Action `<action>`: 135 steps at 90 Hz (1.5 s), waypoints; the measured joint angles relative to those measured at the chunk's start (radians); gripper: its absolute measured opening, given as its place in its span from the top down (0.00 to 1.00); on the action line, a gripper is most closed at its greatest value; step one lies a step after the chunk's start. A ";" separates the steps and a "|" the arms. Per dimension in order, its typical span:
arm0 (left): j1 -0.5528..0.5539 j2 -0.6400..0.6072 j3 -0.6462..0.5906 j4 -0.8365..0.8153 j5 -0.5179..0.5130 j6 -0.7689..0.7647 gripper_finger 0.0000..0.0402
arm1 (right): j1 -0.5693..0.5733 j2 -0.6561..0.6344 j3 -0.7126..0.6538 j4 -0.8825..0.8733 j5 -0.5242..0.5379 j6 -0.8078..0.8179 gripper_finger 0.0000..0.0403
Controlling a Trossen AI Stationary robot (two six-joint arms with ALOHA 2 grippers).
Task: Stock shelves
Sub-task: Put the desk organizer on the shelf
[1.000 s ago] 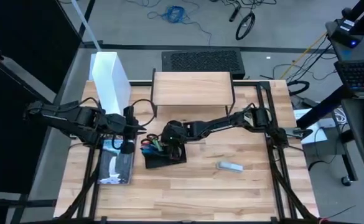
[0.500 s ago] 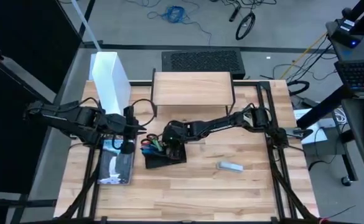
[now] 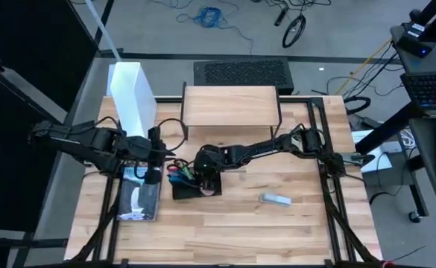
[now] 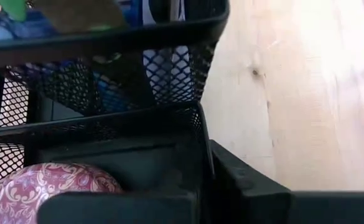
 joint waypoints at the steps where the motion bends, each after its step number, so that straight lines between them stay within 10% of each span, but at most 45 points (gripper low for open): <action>1: 0.000 0.000 0.000 0.000 0.000 0.000 0.91 | 0.000 0.000 0.000 0.000 0.000 0.003 1.00; 111: 0.000 0.000 0.000 -0.002 0.003 0.000 0.91 | -0.002 -0.124 0.002 -0.149 -0.074 0.074 1.00; 135: 0.000 0.000 0.000 -0.002 0.003 0.000 0.91 | -0.002 -0.130 0.002 -0.150 -0.029 0.077 0.79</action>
